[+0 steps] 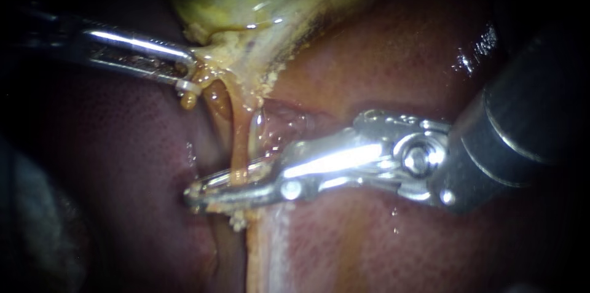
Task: Clipping first clip right tube
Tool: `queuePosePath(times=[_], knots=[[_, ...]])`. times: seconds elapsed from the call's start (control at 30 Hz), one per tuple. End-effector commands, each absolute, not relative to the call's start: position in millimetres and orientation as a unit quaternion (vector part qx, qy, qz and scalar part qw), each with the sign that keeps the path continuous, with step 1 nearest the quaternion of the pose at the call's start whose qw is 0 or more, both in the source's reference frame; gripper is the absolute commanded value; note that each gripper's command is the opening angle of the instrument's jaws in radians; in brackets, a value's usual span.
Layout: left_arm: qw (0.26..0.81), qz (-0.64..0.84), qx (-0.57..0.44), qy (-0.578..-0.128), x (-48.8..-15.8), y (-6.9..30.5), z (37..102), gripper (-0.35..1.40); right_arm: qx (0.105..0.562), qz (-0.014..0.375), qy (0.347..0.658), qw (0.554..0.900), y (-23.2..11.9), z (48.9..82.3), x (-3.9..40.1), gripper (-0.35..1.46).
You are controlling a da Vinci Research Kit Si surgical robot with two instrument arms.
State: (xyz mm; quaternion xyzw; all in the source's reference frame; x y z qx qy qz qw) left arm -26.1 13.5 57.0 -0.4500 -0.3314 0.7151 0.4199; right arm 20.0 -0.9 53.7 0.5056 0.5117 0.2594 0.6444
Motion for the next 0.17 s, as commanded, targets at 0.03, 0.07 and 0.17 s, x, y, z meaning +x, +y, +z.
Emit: queuePosePath(times=[0.03,0.07,0.17], knots=[[0.42,0.715,-0.45,-0.331,-26.2,13.5,57.1,-0.35,0.506,0.259,0.512,0.644,-0.9,53.7,20.1,-0.35],[0.42,0.715,-0.45,-0.331,-26.2,13.5,57.1,-0.35,0.507,0.261,0.51,0.644,-0.9,53.7,20.1,-0.35],[0.42,0.715,-0.45,-0.331,-26.2,13.5,57.1,-0.35,0.507,0.261,0.51,0.644,-1.0,53.8,20.1,-0.35]])
